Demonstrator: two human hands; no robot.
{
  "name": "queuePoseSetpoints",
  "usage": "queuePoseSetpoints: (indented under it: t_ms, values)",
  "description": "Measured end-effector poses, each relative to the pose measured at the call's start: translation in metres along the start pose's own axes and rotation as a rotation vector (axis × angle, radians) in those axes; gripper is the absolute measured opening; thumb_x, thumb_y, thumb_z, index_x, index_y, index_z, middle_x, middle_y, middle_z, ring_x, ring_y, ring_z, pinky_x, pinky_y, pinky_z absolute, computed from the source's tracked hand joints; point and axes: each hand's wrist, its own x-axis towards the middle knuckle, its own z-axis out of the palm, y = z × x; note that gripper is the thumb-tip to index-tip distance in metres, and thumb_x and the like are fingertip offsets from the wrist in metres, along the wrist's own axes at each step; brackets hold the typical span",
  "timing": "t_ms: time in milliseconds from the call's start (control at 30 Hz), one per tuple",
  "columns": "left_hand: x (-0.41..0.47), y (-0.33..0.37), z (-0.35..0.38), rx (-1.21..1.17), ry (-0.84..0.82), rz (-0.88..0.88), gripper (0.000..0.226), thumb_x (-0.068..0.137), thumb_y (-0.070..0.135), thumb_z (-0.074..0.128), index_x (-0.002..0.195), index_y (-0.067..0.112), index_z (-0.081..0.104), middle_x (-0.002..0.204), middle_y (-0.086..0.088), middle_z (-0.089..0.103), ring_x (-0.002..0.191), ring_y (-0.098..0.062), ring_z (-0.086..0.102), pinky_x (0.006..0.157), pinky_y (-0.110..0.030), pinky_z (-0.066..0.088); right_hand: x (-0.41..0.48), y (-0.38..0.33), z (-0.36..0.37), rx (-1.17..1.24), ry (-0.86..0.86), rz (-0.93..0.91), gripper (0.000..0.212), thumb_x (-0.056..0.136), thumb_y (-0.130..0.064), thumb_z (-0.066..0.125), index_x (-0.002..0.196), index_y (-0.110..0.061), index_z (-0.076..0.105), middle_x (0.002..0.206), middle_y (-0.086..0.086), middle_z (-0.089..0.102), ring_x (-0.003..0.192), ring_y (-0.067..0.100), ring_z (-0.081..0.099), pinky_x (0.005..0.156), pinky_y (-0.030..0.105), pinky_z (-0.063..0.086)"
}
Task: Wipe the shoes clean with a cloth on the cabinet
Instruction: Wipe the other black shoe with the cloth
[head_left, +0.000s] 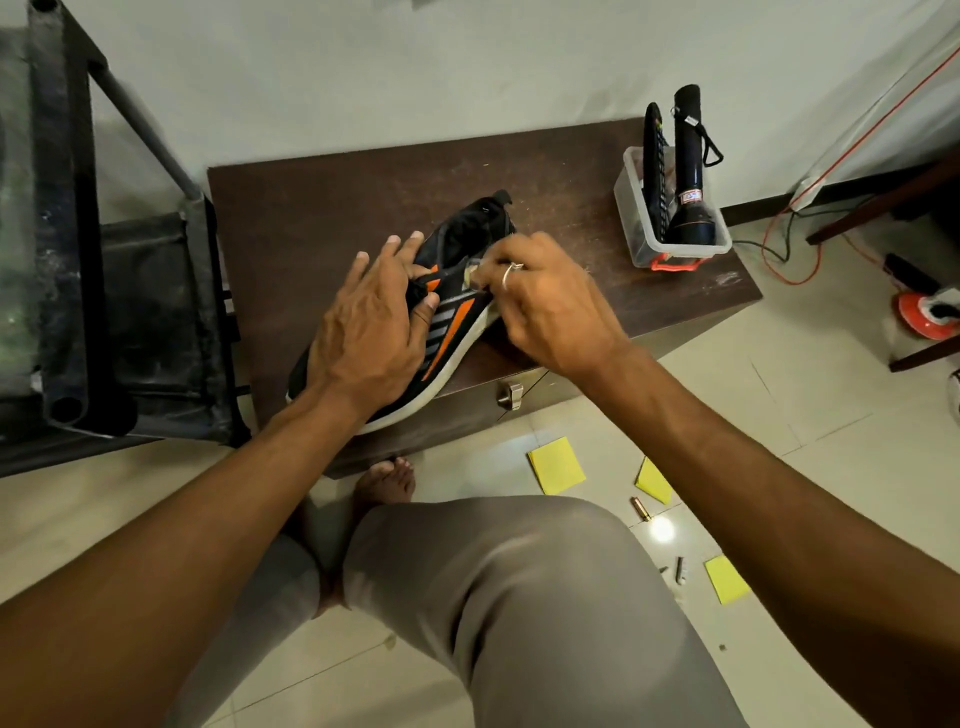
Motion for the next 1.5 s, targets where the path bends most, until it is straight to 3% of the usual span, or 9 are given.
queuePoseSetpoints:
  t_ms: [200,333,500,633,800,967,1233,1333,1500]
  values:
    - [0.000,-0.001,0.000,0.019,-0.003,0.015,0.055,0.109,0.032,0.042,0.159,0.012,0.029,0.164,-0.006,0.030,0.136,0.003,0.006,0.114,-0.010,-0.005,-0.015,-0.022,0.003,0.016,-0.139,-0.143,0.027,0.094,-0.005,0.062,0.118,-0.009,0.074,0.115,0.008,0.067,0.097,0.026,0.057,0.073,0.034,0.052]
    - [0.000,0.000,0.000,0.002,-0.023,-0.008,0.056,0.109,0.032,0.043,0.160,0.015,0.026,0.165,-0.005,0.029,0.135,0.005,0.003,0.110,-0.005,-0.009,-0.007,0.004,-0.005,-0.045,0.021,0.049,0.028,0.094,-0.005,0.061,0.117,-0.009,0.075,0.118,0.008,0.068,0.099,0.029,0.059,0.077,0.042,0.056]
    - [-0.001,0.000,0.000,0.013,-0.006,-0.010,0.054,0.109,0.031,0.043,0.158,0.013,0.029,0.165,-0.007,0.029,0.134,0.004,0.004,0.114,-0.013,-0.002,-0.018,-0.021,0.007,-0.009,-0.092,-0.154,0.027,0.092,-0.004,0.066,0.118,-0.009,0.075,0.113,0.010,0.069,0.096,0.029,0.061,0.078,0.037,0.053]
    - [-0.001,0.001,0.000,-0.003,-0.008,-0.010,0.054,0.109,0.031,0.044,0.157,0.013,0.030,0.165,-0.005,0.029,0.133,0.005,0.004,0.114,-0.014,-0.001,-0.007,0.000,0.003,-0.032,0.045,0.049,0.025,0.092,-0.004,0.068,0.115,-0.008,0.075,0.113,0.009,0.068,0.096,0.029,0.059,0.074,0.043,0.056]
    - [-0.002,0.001,0.000,0.005,0.005,0.003,0.053,0.110,0.030,0.042,0.157,0.011,0.030,0.164,-0.007,0.030,0.134,0.003,0.005,0.115,-0.017,0.002,-0.007,-0.022,0.009,-0.035,-0.091,-0.227,0.025,0.096,-0.009,0.059,0.114,-0.009,0.076,0.111,0.008,0.069,0.095,0.026,0.059,0.080,0.031,0.048]
    - [-0.002,0.001,0.000,-0.010,0.013,-0.001,0.051,0.109,0.027,0.044,0.156,0.010,0.032,0.164,-0.006,0.031,0.135,0.002,0.006,0.115,-0.019,0.004,0.014,-0.004,0.003,-0.020,0.157,0.030,0.023,0.094,-0.007,0.067,0.115,-0.006,0.076,0.114,0.010,0.069,0.098,0.030,0.061,0.075,0.041,0.056]
    - [-0.001,-0.004,0.007,0.023,0.044,0.027,0.054,0.108,0.027,0.046,0.156,0.008,0.030,0.164,-0.008,0.031,0.137,0.000,0.008,0.118,-0.022,0.005,0.019,-0.030,0.009,0.075,0.077,0.219,0.023,0.101,-0.018,0.058,0.112,-0.006,0.075,0.107,0.007,0.065,0.090,0.020,0.064,0.074,0.040,0.058]
    - [0.002,-0.012,0.012,0.046,0.040,0.068,0.053,0.108,0.028,0.043,0.154,0.007,0.031,0.164,-0.007,0.032,0.151,-0.008,0.014,0.125,-0.024,0.005,0.020,-0.037,0.011,0.048,0.116,0.311,0.022,0.101,-0.018,0.058,0.112,-0.007,0.074,0.105,0.007,0.062,0.085,0.020,0.062,0.074,0.040,0.059]
    - [0.003,-0.018,0.017,0.050,0.032,0.089,0.052,0.107,0.027,0.044,0.153,0.006,0.032,0.162,-0.007,0.036,0.154,-0.016,0.021,0.126,-0.026,0.006,0.014,-0.048,0.006,0.170,0.094,0.259,0.021,0.098,-0.013,0.063,0.115,-0.010,0.074,0.101,0.009,0.064,0.082,0.021,0.065,0.070,0.039,0.058]
